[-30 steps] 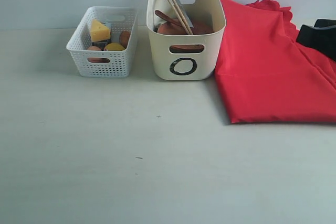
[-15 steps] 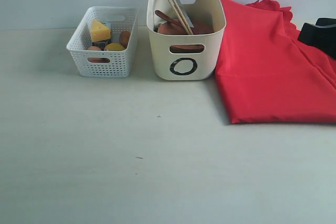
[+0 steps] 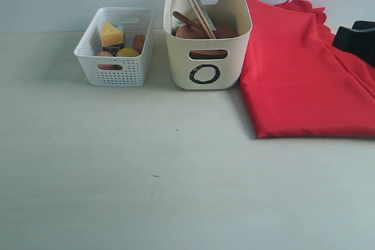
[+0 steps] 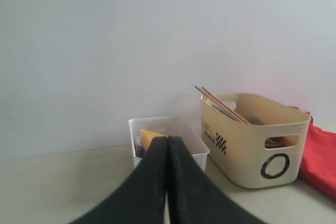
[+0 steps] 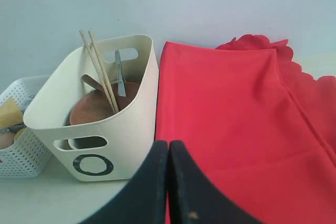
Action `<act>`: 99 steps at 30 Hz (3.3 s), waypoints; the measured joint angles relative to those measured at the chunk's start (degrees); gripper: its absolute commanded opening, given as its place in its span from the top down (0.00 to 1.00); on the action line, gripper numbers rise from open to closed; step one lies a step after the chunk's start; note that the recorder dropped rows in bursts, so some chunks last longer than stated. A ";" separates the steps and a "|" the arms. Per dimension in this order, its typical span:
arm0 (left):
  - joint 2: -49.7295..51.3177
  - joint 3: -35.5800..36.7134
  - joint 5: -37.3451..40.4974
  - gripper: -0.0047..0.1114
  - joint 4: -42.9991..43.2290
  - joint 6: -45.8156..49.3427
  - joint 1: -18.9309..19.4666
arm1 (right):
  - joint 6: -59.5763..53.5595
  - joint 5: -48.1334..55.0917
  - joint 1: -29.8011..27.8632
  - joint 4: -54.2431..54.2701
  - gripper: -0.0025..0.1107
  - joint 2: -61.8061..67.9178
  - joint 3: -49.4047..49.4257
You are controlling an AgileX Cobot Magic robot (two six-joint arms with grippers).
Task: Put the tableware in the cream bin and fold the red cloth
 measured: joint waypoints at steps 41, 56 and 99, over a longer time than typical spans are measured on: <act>0.00 0.04 12.56 0.95 -4.38 1.36 0.13 | 0.26 0.64 0.00 -0.31 0.98 0.00 0.00; 0.00 0.04 12.56 0.95 -4.38 1.36 0.13 | 34.55 7.13 0.00 -43.06 0.98 -21.16 7.73; 0.00 0.04 12.66 0.95 -4.38 1.36 0.13 | 35.80 18.58 -10.58 -48.42 0.98 -55.06 23.42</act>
